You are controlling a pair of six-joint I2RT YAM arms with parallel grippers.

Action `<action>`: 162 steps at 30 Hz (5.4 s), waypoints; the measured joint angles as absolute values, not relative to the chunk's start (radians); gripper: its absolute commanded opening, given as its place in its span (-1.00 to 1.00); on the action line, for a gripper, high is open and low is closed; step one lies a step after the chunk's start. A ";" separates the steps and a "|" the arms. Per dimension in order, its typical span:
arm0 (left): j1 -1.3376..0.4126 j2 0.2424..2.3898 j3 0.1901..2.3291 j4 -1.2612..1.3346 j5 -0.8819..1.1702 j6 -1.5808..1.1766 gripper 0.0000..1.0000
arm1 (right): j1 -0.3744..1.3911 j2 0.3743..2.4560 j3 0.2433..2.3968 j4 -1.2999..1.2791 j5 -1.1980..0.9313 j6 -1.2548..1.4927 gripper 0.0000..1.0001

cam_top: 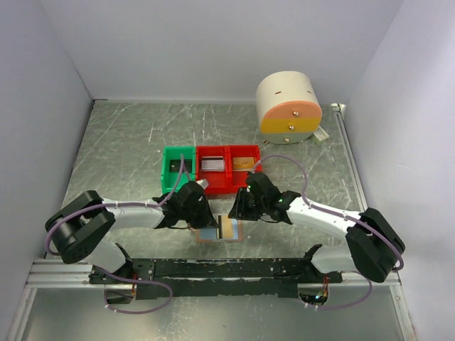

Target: Take the credit cards out of the card holder

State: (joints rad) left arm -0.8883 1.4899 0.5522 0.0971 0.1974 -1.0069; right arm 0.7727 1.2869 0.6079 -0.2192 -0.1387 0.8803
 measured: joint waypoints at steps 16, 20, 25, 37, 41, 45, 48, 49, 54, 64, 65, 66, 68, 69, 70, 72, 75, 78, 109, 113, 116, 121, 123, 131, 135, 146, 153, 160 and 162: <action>-0.889 1.489 0.582 0.044 0.179 -0.972 -0.40 | 0.786 1.425 0.604 -0.136 -0.187 0.900 -0.36; -0.889 1.491 0.582 0.046 0.180 -0.972 -0.22 | 0.786 1.425 0.595 -0.118 -0.189 0.901 -0.39; -0.889 1.516 0.579 0.096 0.200 -0.991 -0.23 | 0.785 1.431 0.590 -0.099 -0.193 0.902 -0.41; -0.886 1.485 0.511 0.173 0.193 -1.057 -0.60 | 0.785 1.436 0.579 -0.064 -0.209 0.903 -0.42; -0.889 1.460 0.507 0.165 0.183 -1.060 -0.61 | 0.786 1.436 0.580 -0.065 -0.210 0.902 -0.42; -0.891 1.438 0.501 0.159 0.175 -1.060 -0.55 | 0.786 1.433 0.583 -0.077 -0.208 0.897 -0.41; -0.891 1.433 0.495 0.146 0.170 -1.061 -0.49 | 0.786 1.420 0.585 -0.098 -0.206 0.887 -0.40; -0.891 1.433 0.494 0.144 0.168 -1.063 -0.47 | 0.786 1.415 0.587 -0.106 -0.206 0.881 -0.39; -0.891 1.433 0.490 0.137 0.167 -1.063 -0.37 | 0.786 1.397 0.590 -0.125 -0.226 0.868 -0.37; -0.891 1.433 0.491 0.122 0.166 -1.059 -0.26 | 0.790 1.426 0.594 -0.075 -0.277 0.875 -0.37; -0.891 1.433 0.491 0.122 0.166 -1.059 -0.26 | 0.790 1.439 0.594 -0.075 -0.277 0.879 -0.37; -0.891 1.433 0.491 0.121 0.166 -1.058 -0.26 | 0.790 1.446 0.594 -0.072 -0.277 0.882 -0.37; -0.891 1.433 0.491 0.121 0.165 -1.058 -0.24 | 0.790 1.453 0.594 -0.063 -0.278 0.886 -0.37; -0.891 1.433 0.491 0.121 0.165 -1.057 -0.24 | 0.790 1.454 0.594 -0.061 -0.279 0.887 -0.37; -0.891 1.433 0.491 0.121 0.165 -1.056 -0.23 | 0.790 1.456 0.594 -0.060 -0.279 0.887 -0.37; -0.891 1.433 0.492 0.121 0.165 -1.054 -0.24 | 0.791 1.456 0.594 -0.059 -0.278 0.887 -0.37; -0.891 1.444 0.500 0.123 0.169 -1.050 -0.31 | 0.791 1.460 0.595 -0.057 -0.278 0.887 -0.37; -0.891 1.460 0.508 0.127 0.175 -1.050 -0.50 | 0.791 1.462 0.595 -0.054 -0.279 0.891 -0.37; -0.891 1.451 0.476 0.169 0.190 -1.072 -0.67 | 0.792 1.454 0.582 -0.042 -0.273 0.905 -0.34; -0.891 1.456 0.476 0.178 0.192 -1.081 -0.78 | 0.792 1.436 0.590 -0.084 -0.257 0.901 -0.25; -0.891 1.456 0.476 0.179 0.192 -1.081 -0.80 | 0.793 1.401 0.607 -0.150 -0.218 0.894 -0.23; -0.891 1.456 0.477 0.176 0.191 -1.080 -0.86 | 0.793 1.356 0.614 -0.204 -0.176 0.893 -0.22; -0.891 1.456 0.480 0.171 0.191 -1.077 -0.86 | 0.793 1.357 0.612 -0.209 -0.171 0.894 -0.23; -0.892 1.454 0.481 0.167 0.186 -1.074 -0.87 | 0.791 1.396 0.585 -0.176 -0.187 0.912 -0.29; -0.892 1.439 0.467 0.168 0.182 -1.079 -0.86 | 0.791 1.403 0.577 -0.150 -0.196 0.923 -0.32; -0.891 1.427 0.443 0.178 0.178 -1.096 -0.86 | 0.762 1.390 0.475 0.039 -0.281 0.992 -0.44; -0.889 1.417 0.434 0.186 0.178 -1.101 -0.86 | 0.756 1.427 0.432 0.206 -0.352 1.064 -0.51; -0.889 1.412 0.435 0.181 0.178 -1.100 -0.86 | 0.756 1.449 0.440 0.211 -0.371 1.064 -0.98; -0.889 1.412 0.435 0.179 0.177 -1.099 -0.86 | 0.756 1.446 0.448 0.199 -0.371 1.059 -1.00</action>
State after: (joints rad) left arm -0.8890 1.4117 0.4347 0.1787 0.1768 -1.0992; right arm 0.7559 1.4464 0.4477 0.1986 -0.3714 1.0588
